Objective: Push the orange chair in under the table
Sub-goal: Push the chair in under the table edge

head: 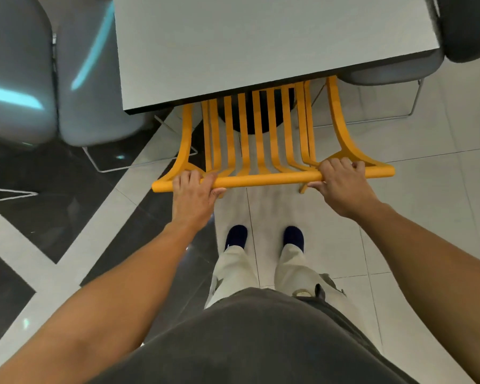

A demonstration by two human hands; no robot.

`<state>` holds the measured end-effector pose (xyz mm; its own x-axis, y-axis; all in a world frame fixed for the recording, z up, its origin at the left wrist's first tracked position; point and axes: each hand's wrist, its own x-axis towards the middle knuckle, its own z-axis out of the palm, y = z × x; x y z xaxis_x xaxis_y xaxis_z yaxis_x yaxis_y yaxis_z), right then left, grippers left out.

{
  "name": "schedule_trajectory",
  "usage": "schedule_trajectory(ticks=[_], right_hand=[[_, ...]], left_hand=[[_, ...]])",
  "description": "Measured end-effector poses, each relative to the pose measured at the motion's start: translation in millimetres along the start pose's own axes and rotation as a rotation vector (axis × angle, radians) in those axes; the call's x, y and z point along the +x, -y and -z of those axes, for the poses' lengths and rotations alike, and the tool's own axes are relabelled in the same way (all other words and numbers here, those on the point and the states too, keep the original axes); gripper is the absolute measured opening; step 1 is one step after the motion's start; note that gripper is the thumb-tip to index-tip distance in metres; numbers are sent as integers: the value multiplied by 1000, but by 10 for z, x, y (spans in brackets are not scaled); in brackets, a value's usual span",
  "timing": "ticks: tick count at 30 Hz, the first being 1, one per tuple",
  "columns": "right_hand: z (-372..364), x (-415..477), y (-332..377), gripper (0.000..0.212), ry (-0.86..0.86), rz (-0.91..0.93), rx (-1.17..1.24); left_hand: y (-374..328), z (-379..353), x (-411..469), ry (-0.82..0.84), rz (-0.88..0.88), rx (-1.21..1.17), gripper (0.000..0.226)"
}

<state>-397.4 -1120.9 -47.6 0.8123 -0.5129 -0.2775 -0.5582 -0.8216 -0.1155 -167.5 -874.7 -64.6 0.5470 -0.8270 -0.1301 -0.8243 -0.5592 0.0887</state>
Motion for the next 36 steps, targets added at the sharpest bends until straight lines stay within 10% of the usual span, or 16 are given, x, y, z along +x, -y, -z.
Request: schedule_trajectory(ticks=[36], right_hand=[[36,35,-222,53,78,14,-92]], left_hand=[[-260,61,5,4,38,-68,45]])
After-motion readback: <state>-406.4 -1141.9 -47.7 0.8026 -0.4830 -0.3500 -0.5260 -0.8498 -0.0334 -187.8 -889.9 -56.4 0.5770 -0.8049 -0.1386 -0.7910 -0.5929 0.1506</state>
